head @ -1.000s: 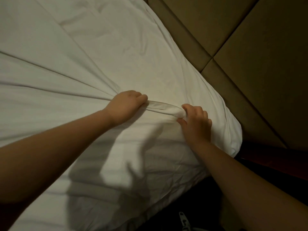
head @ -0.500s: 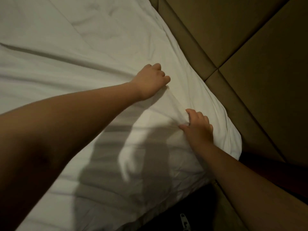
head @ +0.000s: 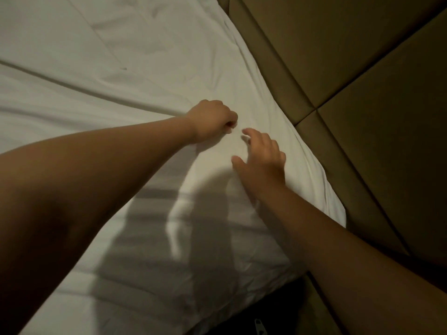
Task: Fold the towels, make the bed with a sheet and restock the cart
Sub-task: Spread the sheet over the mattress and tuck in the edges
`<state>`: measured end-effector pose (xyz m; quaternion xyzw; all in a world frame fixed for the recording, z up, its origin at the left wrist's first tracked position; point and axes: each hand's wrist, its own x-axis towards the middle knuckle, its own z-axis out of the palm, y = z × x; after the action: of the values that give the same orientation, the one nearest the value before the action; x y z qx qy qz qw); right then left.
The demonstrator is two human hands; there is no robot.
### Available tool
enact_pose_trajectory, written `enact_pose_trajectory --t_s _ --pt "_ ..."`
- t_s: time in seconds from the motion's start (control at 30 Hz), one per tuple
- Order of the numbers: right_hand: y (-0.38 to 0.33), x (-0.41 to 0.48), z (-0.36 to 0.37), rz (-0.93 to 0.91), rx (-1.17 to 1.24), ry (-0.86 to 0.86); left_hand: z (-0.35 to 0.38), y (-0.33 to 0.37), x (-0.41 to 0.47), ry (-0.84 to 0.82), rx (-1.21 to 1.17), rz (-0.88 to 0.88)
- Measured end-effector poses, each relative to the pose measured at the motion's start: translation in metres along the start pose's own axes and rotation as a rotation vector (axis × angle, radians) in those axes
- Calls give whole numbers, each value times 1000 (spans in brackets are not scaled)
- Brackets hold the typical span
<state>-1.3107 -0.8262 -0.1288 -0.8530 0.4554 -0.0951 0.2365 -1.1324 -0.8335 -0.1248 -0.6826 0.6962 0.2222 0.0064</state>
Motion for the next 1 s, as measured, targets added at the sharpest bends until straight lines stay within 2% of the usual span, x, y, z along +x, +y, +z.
enact_pose_trajectory --t_s 0.07,0.13,0.23,0.43,0.8,0.87,1.0 --pt "-12 15 9 -40 -91 -104 -4 -3 -4 -29 -47 -18" --pt "-11 21 17 -1 -158 -178 -11 -11 -8 -90 -95 -39" --pt "-9 23 22 23 -145 -160 -27 -30 -19 -139 -111 -58" --pt "-11 34 16 69 -162 -290 -44 -58 -31 -97 -108 -84" --pt "-22 52 7 195 -146 -493 -75 -103 -35 -380 170 -187" --pt "-24 55 6 222 -147 -511 -80 -112 -34 -337 248 -192" --pt "-26 61 7 257 -148 -556 -81 -113 -12 -65 390 -143"
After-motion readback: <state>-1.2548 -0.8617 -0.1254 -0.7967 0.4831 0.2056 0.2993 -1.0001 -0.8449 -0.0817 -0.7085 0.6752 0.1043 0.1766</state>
